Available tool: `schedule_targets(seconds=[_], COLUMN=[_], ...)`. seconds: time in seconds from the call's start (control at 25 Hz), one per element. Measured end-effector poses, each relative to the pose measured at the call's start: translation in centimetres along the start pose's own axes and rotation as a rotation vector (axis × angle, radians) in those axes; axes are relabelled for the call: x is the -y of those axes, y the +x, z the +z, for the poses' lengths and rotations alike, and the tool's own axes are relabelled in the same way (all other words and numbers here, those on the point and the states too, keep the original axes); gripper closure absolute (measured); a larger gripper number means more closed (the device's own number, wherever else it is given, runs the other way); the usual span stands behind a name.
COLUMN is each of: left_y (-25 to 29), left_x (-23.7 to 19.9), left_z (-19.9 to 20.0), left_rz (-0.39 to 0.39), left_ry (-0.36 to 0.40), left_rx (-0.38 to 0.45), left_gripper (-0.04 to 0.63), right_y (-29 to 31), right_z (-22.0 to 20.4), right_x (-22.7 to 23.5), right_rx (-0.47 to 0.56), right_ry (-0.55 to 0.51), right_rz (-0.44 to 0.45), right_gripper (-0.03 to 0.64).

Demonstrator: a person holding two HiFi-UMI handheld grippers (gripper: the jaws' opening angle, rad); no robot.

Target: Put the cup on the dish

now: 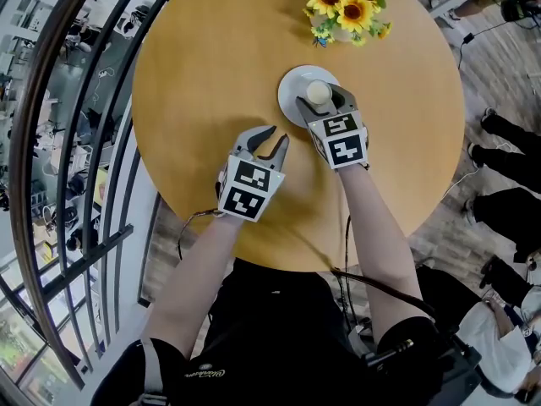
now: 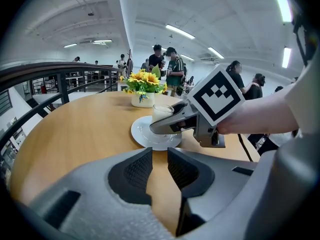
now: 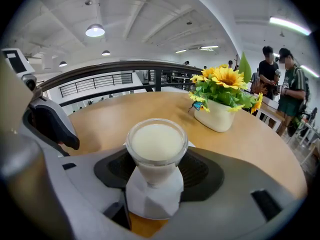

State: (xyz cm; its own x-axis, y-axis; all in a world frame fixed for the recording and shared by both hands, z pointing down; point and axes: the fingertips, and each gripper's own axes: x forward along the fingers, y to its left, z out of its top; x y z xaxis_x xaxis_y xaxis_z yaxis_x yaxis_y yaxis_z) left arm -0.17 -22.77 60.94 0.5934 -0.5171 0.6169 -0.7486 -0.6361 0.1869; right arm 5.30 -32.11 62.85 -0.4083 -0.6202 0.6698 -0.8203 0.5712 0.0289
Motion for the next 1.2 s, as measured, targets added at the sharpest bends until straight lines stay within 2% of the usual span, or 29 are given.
schedule_targets(seconds=[1.2], left_y=[0.12], left_x=[0.56], left_z=[-0.03], left_rz=[0.005], left_ry=[0.005], left_rx=[0.0], left_gripper=[0.503], right_y=[0.14], right_z=[-0.31], right_x=[-0.17], right_rx=[0.028], right_ry=[0.026], right_rz=[0.007], right_gripper=[0.359])
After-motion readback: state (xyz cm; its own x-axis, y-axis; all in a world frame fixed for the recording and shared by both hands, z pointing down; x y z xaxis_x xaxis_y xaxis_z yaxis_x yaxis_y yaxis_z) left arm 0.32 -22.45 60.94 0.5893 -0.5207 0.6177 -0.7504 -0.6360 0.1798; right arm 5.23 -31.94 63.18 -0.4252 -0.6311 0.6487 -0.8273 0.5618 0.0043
